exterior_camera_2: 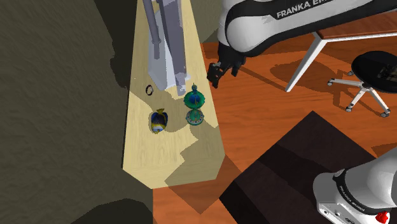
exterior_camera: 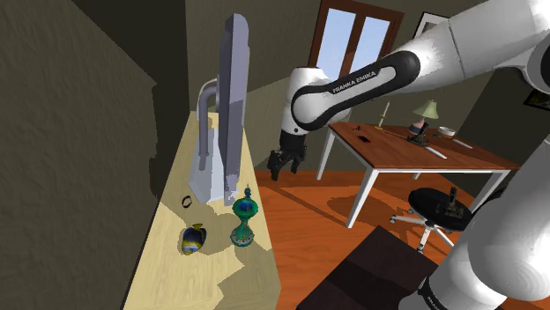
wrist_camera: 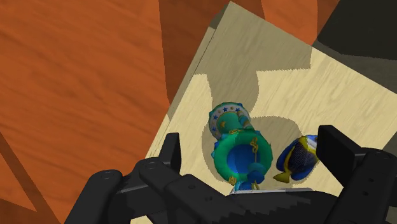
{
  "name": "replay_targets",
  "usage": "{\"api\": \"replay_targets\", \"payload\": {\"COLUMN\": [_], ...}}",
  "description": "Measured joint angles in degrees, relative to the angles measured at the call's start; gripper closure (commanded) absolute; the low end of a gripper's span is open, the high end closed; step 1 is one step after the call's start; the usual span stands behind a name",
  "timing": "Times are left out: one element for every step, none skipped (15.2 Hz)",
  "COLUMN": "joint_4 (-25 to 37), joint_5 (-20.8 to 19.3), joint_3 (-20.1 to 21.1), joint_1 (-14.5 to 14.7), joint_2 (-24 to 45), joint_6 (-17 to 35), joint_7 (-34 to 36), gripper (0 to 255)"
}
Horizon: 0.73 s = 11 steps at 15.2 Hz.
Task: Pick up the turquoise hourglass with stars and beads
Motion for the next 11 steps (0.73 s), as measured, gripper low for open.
{"api": "replay_targets", "payload": {"joint_4": [1.51, 2.59, 4.22, 5.65, 7.51, 9.26, 11.21, 12.36, 14.30, 16.64, 19.03], "joint_5": [-0.54, -1.04, -1.61, -2.14, -2.75, -3.27, -3.86, -4.31, -4.81, -5.31, -5.83], "joint_3": [0.22, 0.21, 0.23, 0.17, 0.29, 0.18, 0.13, 0.12, 0.05, -0.12, -0.24], "joint_1": [0.21, 0.25, 0.38, 0.48, 0.91, 1.05, 1.43, 1.83, 2.25, 2.55, 3.13], "joint_2": [2.55, 4.70, 7.14, 9.24, 11.74, 14.04, 16.56, 18.27, 20.44, 22.88, 25.44], "joint_6": [0.98, 1.99, 2.77, 3.38, 4.01, 4.49, 5.04, 5.53, 5.73, 5.76, 5.89], "joint_7": [0.70, 0.96, 1.41, 1.71, 2.55, 2.80, 3.43, 4.04, 4.60, 4.92, 5.62], "gripper": [0, 0, 0, 0, 0, 0, 0, 0, 0, 0, 0]}}
